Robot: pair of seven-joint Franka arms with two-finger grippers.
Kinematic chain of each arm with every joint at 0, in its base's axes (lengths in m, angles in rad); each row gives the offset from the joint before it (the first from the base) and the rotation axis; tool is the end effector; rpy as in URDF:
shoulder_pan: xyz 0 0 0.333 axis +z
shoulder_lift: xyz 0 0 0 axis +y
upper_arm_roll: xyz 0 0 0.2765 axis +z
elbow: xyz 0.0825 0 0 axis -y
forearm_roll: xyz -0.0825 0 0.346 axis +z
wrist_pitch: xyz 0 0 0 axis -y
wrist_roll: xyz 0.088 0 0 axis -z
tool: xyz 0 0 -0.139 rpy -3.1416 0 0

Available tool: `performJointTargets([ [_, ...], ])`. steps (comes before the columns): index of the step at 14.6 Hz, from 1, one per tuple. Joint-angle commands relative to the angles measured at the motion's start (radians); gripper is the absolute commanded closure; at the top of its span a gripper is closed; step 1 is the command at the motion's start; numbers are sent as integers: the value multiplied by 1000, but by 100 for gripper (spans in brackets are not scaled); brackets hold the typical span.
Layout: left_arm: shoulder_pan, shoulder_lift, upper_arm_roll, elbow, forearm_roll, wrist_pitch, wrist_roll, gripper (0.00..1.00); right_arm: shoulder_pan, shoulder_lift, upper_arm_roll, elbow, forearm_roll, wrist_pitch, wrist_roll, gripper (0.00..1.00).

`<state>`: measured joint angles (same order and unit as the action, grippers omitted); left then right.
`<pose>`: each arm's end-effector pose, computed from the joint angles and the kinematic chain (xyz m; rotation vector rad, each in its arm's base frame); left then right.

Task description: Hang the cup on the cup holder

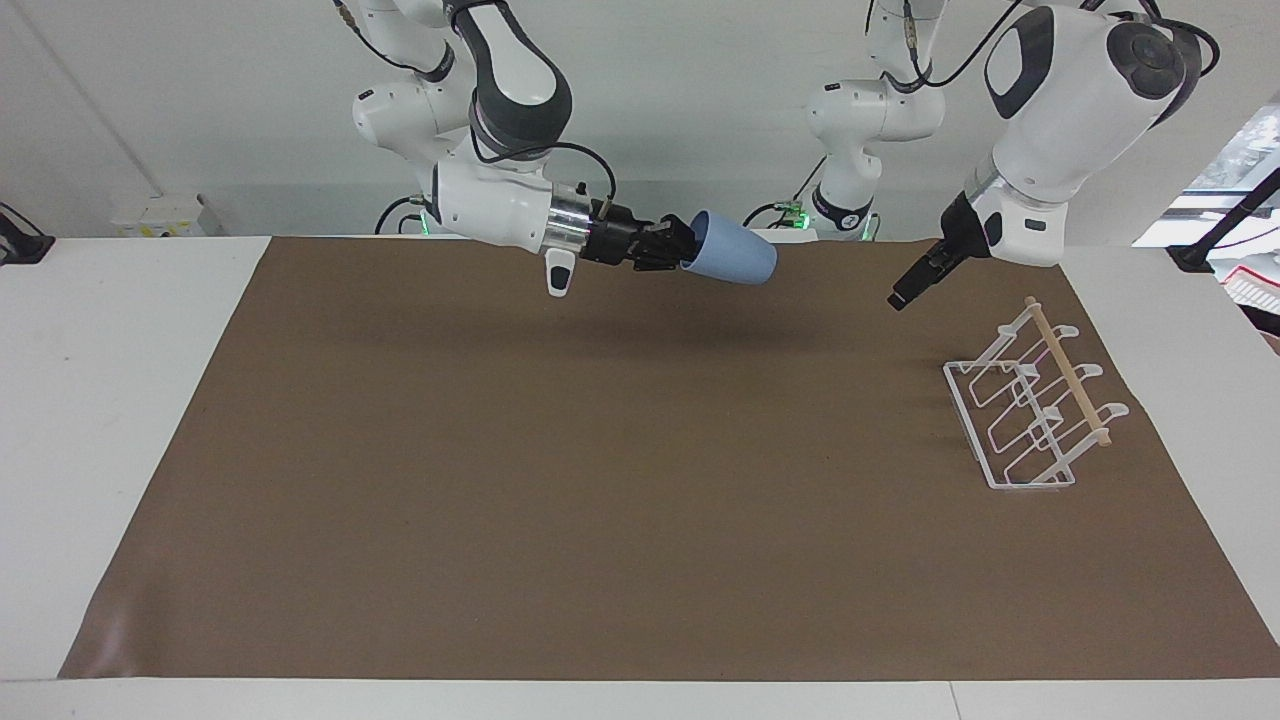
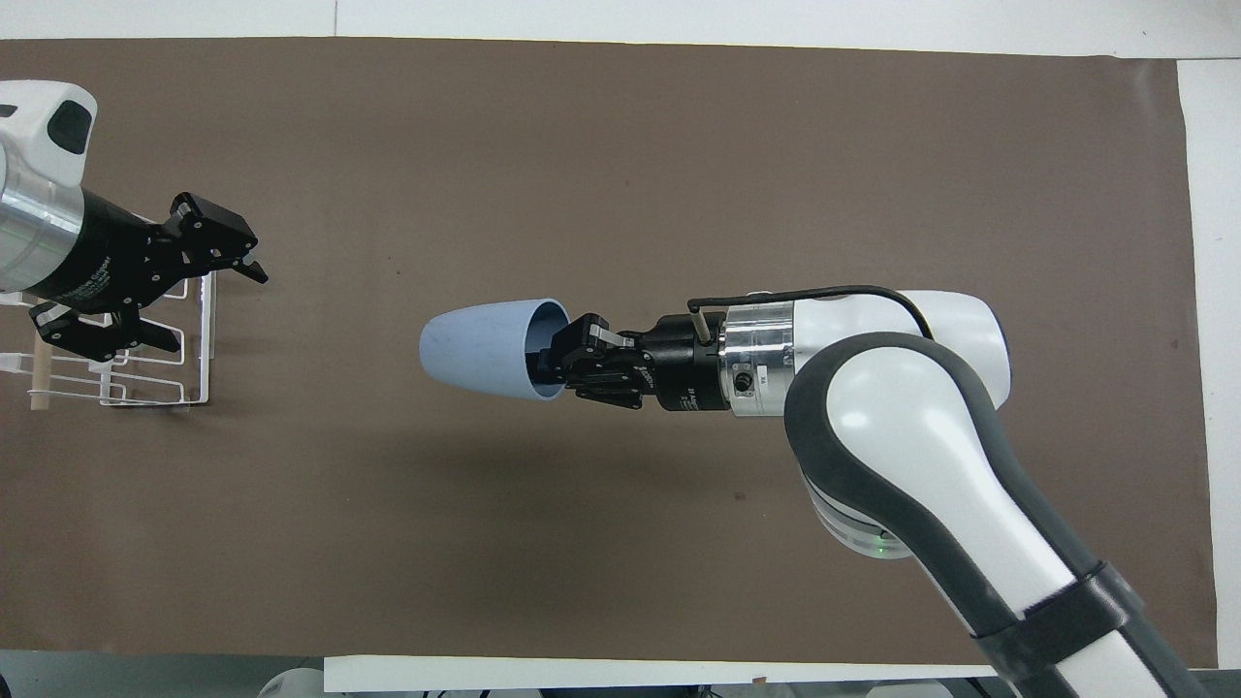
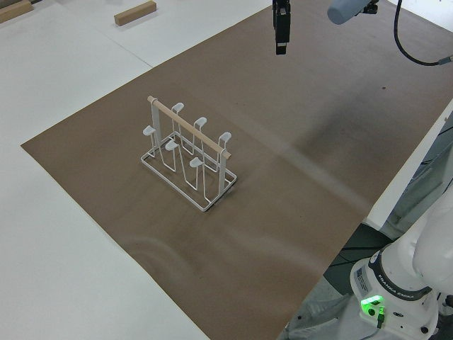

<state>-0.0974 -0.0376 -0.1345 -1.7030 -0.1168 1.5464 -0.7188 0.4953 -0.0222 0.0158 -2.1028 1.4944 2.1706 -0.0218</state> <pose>0.4781 -0.1307 0.5141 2.9945 0.7510 -0.2431 0.4463 0.3247 0.4363 -1.8823 0.3579 0.2532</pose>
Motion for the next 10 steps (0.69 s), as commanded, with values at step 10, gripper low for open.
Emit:
performJointTargets([
  [10, -5, -41, -82, 113, -73, -159, -527, 0, -1, -30, 3, -25, 20, 21, 20, 100],
])
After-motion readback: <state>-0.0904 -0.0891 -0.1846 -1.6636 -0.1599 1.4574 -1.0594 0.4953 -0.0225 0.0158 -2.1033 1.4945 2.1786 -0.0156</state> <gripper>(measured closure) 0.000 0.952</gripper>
